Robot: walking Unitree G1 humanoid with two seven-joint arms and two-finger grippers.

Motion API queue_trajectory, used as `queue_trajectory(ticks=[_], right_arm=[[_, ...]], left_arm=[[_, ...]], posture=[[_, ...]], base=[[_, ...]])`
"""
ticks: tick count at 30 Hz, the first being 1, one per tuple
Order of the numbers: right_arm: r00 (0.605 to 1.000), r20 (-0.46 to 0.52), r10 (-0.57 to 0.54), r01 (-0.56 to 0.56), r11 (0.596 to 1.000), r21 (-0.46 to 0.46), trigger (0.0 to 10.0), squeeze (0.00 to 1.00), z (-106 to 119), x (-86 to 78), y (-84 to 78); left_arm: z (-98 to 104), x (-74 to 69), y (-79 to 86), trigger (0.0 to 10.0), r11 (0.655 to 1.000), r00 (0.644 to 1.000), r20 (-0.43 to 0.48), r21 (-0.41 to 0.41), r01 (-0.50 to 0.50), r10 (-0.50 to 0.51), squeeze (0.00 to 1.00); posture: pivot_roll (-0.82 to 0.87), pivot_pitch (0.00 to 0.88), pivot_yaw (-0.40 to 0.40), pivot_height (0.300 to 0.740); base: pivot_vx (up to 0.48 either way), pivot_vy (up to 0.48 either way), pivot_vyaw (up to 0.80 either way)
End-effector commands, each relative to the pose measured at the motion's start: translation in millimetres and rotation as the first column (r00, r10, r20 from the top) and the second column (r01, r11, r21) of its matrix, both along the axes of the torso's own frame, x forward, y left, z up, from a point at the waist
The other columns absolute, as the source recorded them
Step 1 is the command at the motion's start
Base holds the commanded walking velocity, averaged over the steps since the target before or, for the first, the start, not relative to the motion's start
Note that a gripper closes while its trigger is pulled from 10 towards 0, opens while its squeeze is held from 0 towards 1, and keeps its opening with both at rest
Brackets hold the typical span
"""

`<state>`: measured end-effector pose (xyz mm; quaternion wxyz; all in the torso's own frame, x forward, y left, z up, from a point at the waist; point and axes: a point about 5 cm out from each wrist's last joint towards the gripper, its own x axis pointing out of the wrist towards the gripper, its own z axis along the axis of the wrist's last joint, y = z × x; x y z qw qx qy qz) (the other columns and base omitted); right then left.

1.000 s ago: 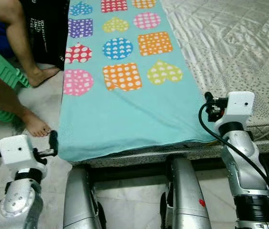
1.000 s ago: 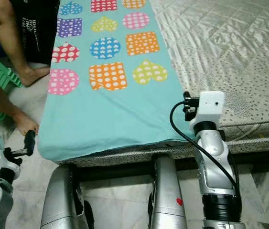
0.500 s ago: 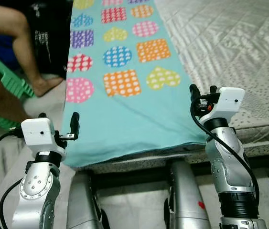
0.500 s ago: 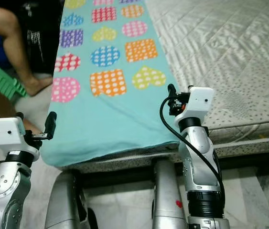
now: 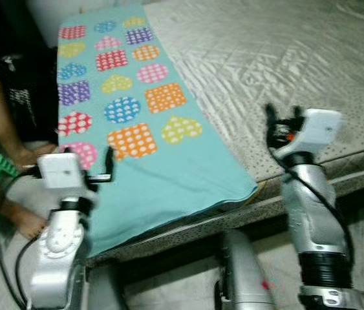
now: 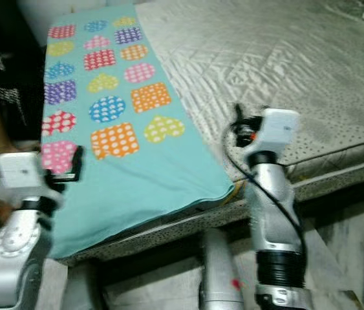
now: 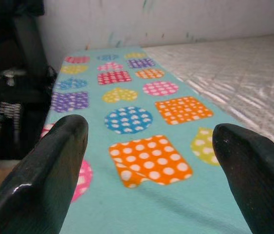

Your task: Clean up the room

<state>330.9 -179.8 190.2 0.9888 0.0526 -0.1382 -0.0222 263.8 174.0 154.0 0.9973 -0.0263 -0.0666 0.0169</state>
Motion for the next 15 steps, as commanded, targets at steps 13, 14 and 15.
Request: queue_trajectory(ticks=[13,14,15], right_arm=[[0.999,0.004,0.051,-0.051,0.999,0.018,10.0,0.00,-8.3,-2.8,17.7],[0.998,0.013,0.055,-0.055,0.998,0.015,10.0,0.00,-7.5,-3.2,17.8],[0.998,0.025,0.060,-0.060,0.998,0.009,10.0,0.00,-6.3,-3.7,18.1]], left_arm=[[-1.9,10.8,3.4,10.0,0.999,0.999,0.009,0.020,-0.033,0.033,0.00],[-2.5,11.0,3.0,10.0,0.999,1.000,0.008,0.021,-0.030,0.030,0.00],[-3.1,11.1,2.8,10.0,0.999,1.000,0.008,0.021,-0.028,0.028,0.00]], posture=[[-0.12,0.037,0.141,0.497],[-0.12,0.035,0.142,0.497],[-0.12,0.033,0.143,0.497]], base=[[0.000,0.000,-0.34],[0.000,0.000,0.00],[0.000,0.000,0.00]])
